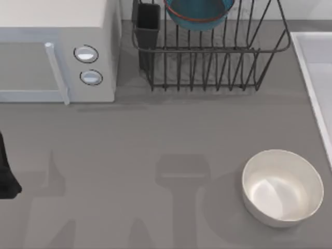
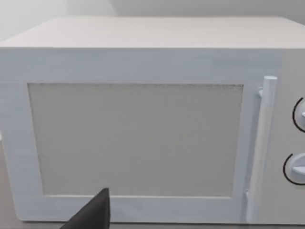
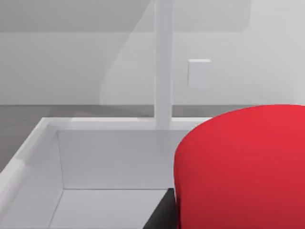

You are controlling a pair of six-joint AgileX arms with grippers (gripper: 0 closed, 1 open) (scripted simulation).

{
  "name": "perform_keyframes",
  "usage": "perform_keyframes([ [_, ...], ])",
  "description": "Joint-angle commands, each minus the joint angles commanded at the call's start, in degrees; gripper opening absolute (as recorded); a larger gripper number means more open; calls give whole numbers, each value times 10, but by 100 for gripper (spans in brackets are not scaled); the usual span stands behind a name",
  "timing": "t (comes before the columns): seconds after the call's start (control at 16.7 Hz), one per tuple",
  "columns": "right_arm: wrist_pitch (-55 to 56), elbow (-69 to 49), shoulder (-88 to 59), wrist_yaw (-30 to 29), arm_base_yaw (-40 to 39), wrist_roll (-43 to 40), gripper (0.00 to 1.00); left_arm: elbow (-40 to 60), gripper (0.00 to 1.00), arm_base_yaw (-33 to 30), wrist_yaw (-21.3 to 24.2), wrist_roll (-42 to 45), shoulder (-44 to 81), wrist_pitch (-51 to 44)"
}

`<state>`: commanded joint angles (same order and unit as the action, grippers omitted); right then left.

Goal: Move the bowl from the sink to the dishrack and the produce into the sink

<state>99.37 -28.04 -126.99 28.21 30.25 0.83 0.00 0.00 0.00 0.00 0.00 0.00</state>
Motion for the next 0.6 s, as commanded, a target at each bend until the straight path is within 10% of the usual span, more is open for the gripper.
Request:
perform_keyframes([
  [0.6,0,0,0,0,0,0,83,0,100,0,0,0,0,0],
])
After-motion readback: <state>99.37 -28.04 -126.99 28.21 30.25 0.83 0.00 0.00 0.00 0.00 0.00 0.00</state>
